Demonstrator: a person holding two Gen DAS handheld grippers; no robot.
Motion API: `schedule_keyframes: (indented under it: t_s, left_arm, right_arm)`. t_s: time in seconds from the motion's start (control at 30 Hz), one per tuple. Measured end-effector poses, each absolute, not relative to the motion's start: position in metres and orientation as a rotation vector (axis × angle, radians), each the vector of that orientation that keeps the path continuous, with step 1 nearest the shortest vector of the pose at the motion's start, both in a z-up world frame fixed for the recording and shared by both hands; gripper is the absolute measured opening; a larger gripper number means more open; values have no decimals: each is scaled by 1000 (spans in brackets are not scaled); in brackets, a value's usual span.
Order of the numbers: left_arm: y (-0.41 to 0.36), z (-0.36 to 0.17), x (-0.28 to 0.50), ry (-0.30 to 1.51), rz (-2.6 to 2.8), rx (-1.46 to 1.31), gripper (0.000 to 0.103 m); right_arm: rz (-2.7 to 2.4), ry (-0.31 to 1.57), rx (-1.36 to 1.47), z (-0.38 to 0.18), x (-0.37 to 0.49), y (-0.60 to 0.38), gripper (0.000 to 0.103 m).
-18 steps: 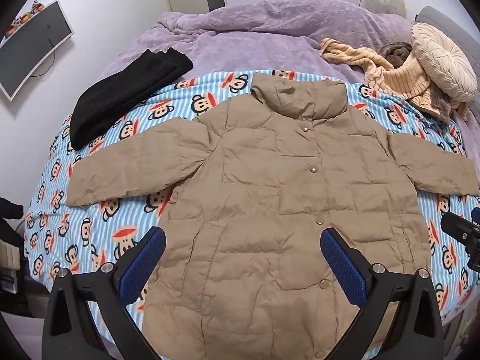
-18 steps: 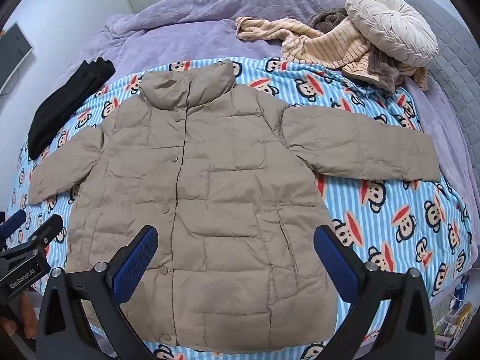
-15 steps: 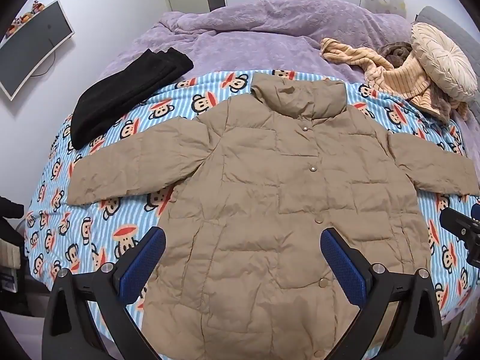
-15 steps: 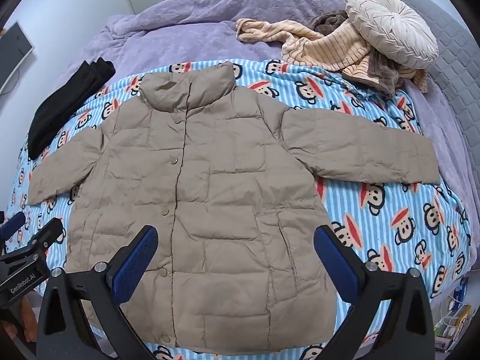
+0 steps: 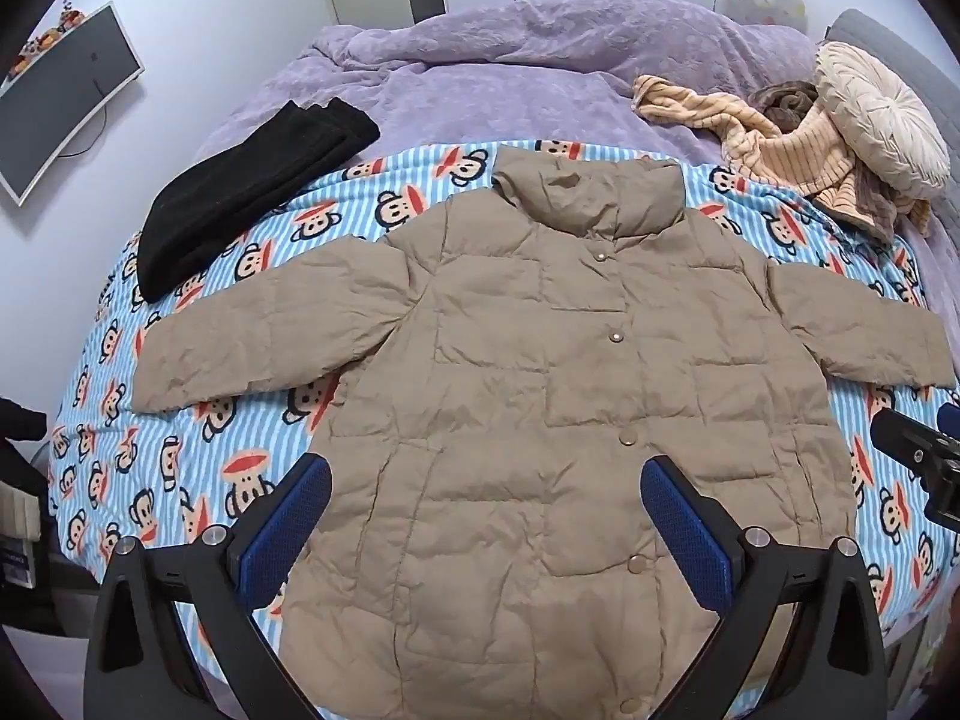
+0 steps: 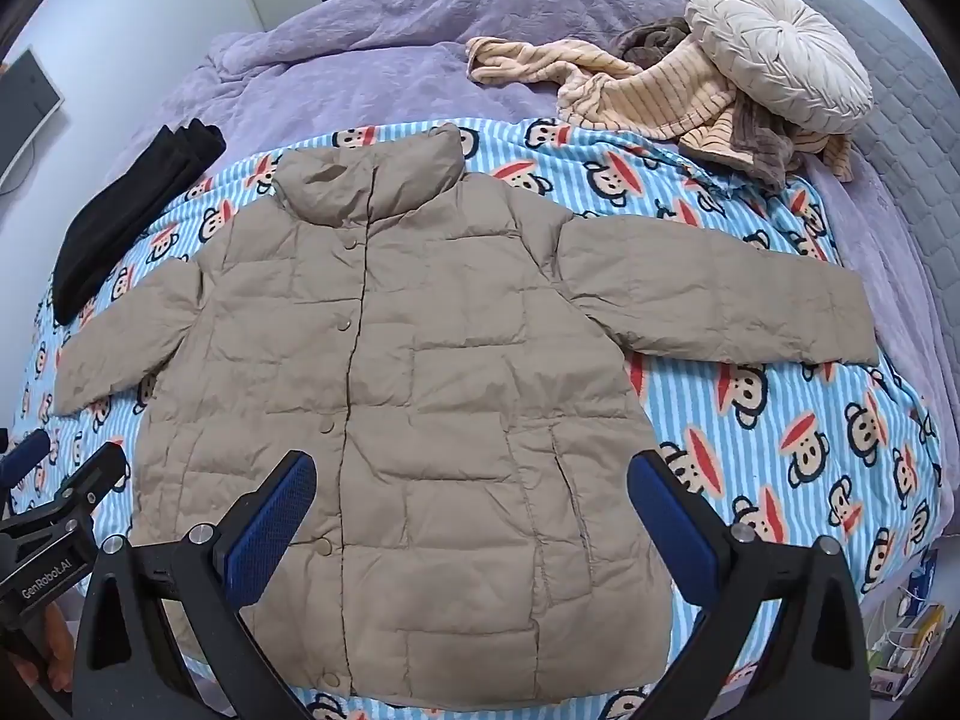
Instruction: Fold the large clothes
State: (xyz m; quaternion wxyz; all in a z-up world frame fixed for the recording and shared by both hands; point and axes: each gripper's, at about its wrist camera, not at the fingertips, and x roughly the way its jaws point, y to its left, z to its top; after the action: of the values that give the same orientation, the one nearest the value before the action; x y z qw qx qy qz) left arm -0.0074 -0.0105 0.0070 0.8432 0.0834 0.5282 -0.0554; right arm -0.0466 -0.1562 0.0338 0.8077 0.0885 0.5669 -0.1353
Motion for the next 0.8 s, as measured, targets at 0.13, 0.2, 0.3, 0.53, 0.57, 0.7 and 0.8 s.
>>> schedule_keyframes:
  t_s: [0.13,0.2,0.3,0.53,0.57,0.7,0.8]
  left_arm:
    - [-10,7,-7,1117,-124,173,103]
    - [-10,6,-6,1116,-123,174,103]
    - [-11,6,-6,1115,-126,169,103]
    - [-11,7,-6,1111,-130,170,103]
    - [-11,7,-5,1113,-133,167,103]
    - [-11,8,-5,1111,-141,166,103]
    - [-11,9,-6,1108,-146,164,103]
  right_arm:
    - [-290,1213,189,33,-46,-156,103]
    - [-290,1212,187,33,-46,-155,103]
    - [-292,1212,186,33,-46,-155,103]
    - [-293,1213,188,34,-45,-154,103]
    - [-294,1213,187,34,-45,-153,103]
    - [-295,1213,186,34,-45,-153,103]
    - [-295,1213,185,34,-45,-153,103]
